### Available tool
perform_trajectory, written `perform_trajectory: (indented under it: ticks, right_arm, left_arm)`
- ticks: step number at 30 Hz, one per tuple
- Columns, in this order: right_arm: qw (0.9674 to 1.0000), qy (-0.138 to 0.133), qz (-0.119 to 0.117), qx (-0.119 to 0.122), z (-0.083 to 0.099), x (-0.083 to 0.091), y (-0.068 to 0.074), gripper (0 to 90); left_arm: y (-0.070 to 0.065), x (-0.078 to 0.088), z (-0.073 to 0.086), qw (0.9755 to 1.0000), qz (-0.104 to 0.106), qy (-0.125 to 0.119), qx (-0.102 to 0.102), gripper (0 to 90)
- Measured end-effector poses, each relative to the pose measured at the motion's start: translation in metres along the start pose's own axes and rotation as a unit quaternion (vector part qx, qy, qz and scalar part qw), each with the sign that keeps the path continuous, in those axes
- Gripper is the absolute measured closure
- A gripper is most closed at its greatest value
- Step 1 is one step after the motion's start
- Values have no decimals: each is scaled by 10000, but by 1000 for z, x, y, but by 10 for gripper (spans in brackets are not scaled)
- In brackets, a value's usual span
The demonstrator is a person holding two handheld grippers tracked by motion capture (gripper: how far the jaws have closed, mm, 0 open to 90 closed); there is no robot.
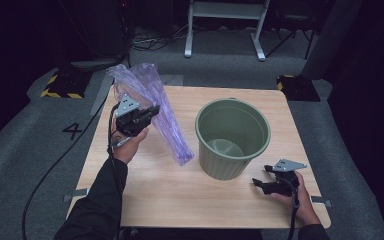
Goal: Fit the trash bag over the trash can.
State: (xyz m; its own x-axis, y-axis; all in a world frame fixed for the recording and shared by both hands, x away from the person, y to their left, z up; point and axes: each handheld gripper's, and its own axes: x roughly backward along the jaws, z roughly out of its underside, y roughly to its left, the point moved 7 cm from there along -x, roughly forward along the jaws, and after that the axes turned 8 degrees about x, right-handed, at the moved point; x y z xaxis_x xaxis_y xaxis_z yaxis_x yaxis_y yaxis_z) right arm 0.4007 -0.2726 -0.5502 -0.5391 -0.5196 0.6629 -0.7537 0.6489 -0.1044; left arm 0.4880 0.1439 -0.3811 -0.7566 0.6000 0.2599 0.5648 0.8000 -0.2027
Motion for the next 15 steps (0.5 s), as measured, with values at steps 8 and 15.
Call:
perform_trajectory:
  ticks: [8,15]
  right_arm:
    - [10000,1,4,-7,0,0,0,233]
    - [10000,3,15,-23,0,0,0,233]
  left_arm:
    - [-13,-1,-25,9998,74,-141,-130,883]
    - [-19,0,-49,9993,105,-290,-206,883]
